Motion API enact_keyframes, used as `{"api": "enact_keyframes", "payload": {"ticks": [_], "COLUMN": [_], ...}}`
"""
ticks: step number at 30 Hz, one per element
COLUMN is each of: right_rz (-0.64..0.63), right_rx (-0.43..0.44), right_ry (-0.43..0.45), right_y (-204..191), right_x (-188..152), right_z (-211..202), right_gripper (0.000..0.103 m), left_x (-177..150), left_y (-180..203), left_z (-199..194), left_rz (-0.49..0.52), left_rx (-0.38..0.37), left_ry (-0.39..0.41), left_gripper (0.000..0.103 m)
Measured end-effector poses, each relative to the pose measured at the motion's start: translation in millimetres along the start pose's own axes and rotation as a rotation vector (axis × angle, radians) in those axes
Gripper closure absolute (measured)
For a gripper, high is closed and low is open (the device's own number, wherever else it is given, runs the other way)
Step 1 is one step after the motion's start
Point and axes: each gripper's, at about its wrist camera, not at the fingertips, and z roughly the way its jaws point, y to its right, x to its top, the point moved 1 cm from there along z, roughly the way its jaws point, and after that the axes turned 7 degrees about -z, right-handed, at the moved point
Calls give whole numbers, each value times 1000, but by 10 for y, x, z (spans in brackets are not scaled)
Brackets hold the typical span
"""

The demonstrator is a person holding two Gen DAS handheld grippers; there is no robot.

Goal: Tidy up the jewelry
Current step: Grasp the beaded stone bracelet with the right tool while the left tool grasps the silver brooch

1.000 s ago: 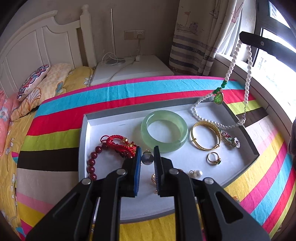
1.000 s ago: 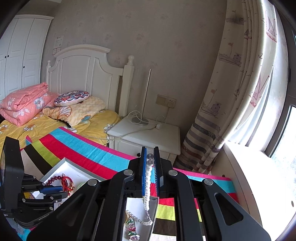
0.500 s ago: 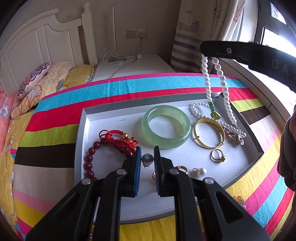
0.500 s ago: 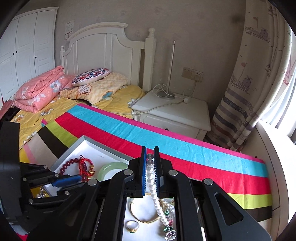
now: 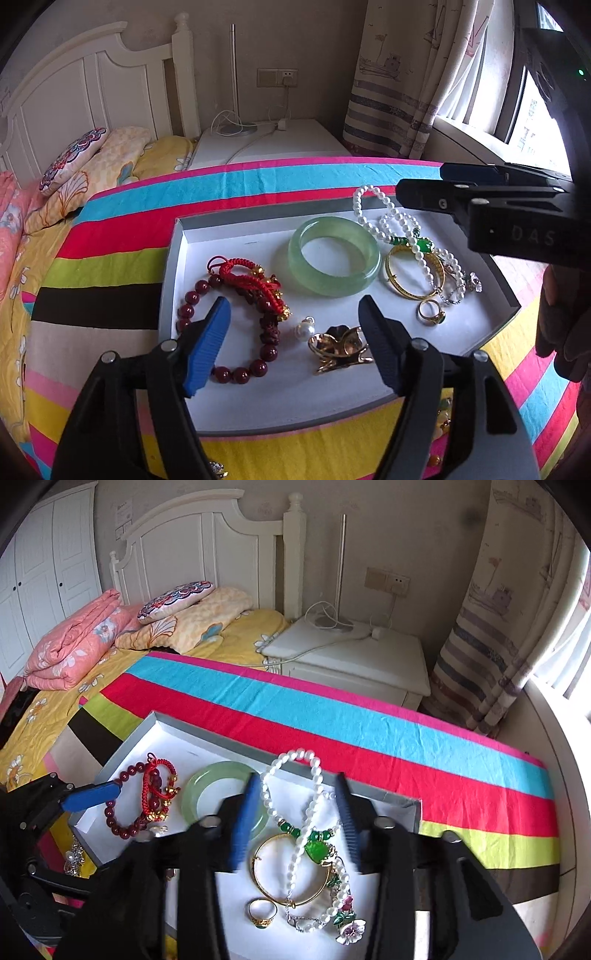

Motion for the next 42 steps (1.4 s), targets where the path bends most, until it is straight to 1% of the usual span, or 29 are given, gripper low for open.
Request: {"api": "enact_keyframes", "payload": {"ticks": [1, 3, 5, 8, 12, 15, 18, 20, 22, 24, 26, 30, 31, 33, 34, 37, 39, 41, 42], "right_rz": [4, -1, -6, -1, 8, 23, 57, 73, 80, 113, 140, 90, 68, 16, -2, -24, -73, -144, -175], "right_rx": [10, 18, 24, 51, 82, 95, 121, 118, 105, 115, 143, 150, 153, 137, 136, 176, 184, 156, 141], "right_ry": [14, 31, 54, 100, 155, 135, 115, 118, 121, 123, 117, 61, 50, 46, 46, 38, 28, 17, 15], "right_y": [11, 10, 0, 1, 9, 27, 31, 7, -21, -36, -64, -236, -298, -413, -462, -597, -755, -926, -997], "right_x": [-20, -45, -61, -110, -340, -605, -894, -1072, -1235, -1391, -1527, -1685, -1698, -1706, -1700, -1664, -1648, -1619, -1598], "right_z": [-30, -105, -220, -438, -759, -852, -913, -981, -1046, -1099, -1122, -1075, -1068, -1080, -1084, -1046, -1013, -973, -960], "right_gripper": [33, 33, 33, 33, 32, 31, 31, 31, 31, 31, 31, 31, 31, 31, 32, 38, 41, 42, 42], "left_x": [-4, -16, -29, -75, -200, -359, -553, -666, -767, -852, -929, -1122, -1139, -1147, -1149, -1158, -1160, -1157, -1154], "left_y": [2, -3, -15, -43, -66, -110, -175, -240, -322, -400, -449, -469, -481, -504, -520, -585, -662, -699, -695], "left_z": [-14, -47, -101, -250, -543, -722, -853, -937, -990, -1015, -1025, -967, -961, -1012, -1018, -1027, -1042, -1033, -1026], "left_rz": [-1, -6, -18, -34, -46, -65, -81, -92, -116, -143, -155, -124, -126, -146, -151, -178, -224, -253, -252], "left_rx": [2, 2, -5, 5, 23, 49, 98, 128, 144, 143, 136, 145, 139, 118, 100, 10, -6, -16, -16], "left_ry": [5, 12, 23, 63, 127, 152, 157, 155, 150, 130, 114, 80, 70, 103, 108, 114, 124, 117, 114], "left_gripper": [28, 26, 20, 14, 9, 6, 5, 2, 2, 2, 2, 2, 2, 2, 2, 2, 2, 2, 2]}}
